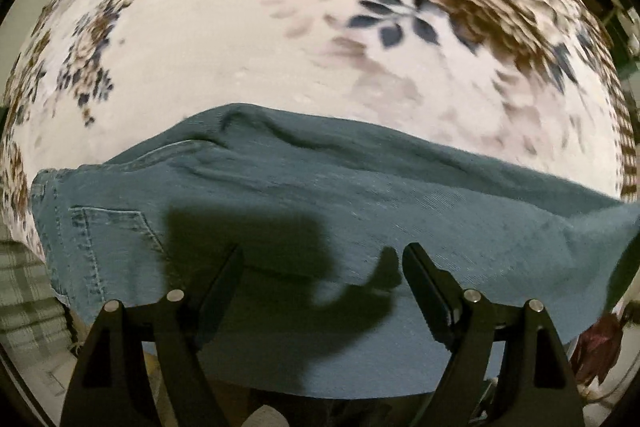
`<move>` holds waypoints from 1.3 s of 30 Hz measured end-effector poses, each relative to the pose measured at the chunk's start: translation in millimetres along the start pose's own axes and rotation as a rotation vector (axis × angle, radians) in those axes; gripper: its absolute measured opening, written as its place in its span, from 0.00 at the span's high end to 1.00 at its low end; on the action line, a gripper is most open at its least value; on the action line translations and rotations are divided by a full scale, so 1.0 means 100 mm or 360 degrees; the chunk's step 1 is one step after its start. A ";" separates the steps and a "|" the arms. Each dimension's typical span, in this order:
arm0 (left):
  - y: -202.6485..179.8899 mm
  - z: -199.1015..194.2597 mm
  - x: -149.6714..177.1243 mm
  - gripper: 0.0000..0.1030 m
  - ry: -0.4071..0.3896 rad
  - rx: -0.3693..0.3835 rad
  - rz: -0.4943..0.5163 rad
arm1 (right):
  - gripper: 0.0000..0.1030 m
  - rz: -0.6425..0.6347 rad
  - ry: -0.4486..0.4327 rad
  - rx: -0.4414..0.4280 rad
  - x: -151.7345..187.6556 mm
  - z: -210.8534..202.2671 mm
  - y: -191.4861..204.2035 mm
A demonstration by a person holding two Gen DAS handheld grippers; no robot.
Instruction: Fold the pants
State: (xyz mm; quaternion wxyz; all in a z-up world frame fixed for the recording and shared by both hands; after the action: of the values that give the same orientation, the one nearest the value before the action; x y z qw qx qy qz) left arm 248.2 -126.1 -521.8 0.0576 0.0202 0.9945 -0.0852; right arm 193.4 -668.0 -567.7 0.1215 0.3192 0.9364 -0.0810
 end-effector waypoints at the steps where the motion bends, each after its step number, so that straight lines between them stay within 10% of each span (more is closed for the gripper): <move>1: -0.05 0.00 0.02 0.22 0.0000 0.0001 0.0022 | 0.91 0.0026 -0.0054 -0.0023 0.02 -0.14 -0.05; 7: -0.17 0.02 0.16 0.22 0.0010 -0.0003 0.0059 | 0.91 0.0077 -0.0302 -0.0056 0.18 -0.75 -0.11; 13: -0.08 0.14 0.07 0.22 0.0022 -0.0046 0.0075 | 0.69 0.0119 0.0142 0.0007 0.20 0.08 -0.14; 18: -0.15 0.25 0.10 0.22 0.0047 -0.0050 0.0116 | 0.61 0.0492 0.0282 -0.0221 0.51 0.18 -0.62; 27: -0.25 0.70 0.34 0.16 0.0140 -0.0132 0.0186 | 0.63 0.0864 0.0460 -0.0468 1.10 0.61 -0.81; 29: -0.23 0.72 0.37 0.11 0.0145 -0.0138 0.0176 | 0.91 0.0775 0.0420 -0.0337 1.11 0.56 -0.74; 32: -0.24 0.68 0.39 0.11 0.0154 -0.0156 0.0184 | 0.93 0.0721 0.0316 -0.0138 1.09 0.33 -0.79; 39: -0.55 0.47 0.62 0.11 0.0113 -0.0055 0.0219 | 0.81 0.0692 0.0322 -0.0199 1.20 0.14 -0.86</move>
State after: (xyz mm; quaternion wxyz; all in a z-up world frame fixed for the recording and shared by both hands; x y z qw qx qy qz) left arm 189.0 -186.2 -566.4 0.0285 0.0907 0.9935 -0.0633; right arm 51.0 -669.0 -608.2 0.0610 0.5115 0.8563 0.0374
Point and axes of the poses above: each gripper's, at about its wrist camera, not at the fingertips, and z roughly the way its jaws point, y to its left, x to its underside, the point moved 1 cm from there along z, roughly the way its jaws point, and after that the axes turned 10 degrees about x, right-handed, at the moved point
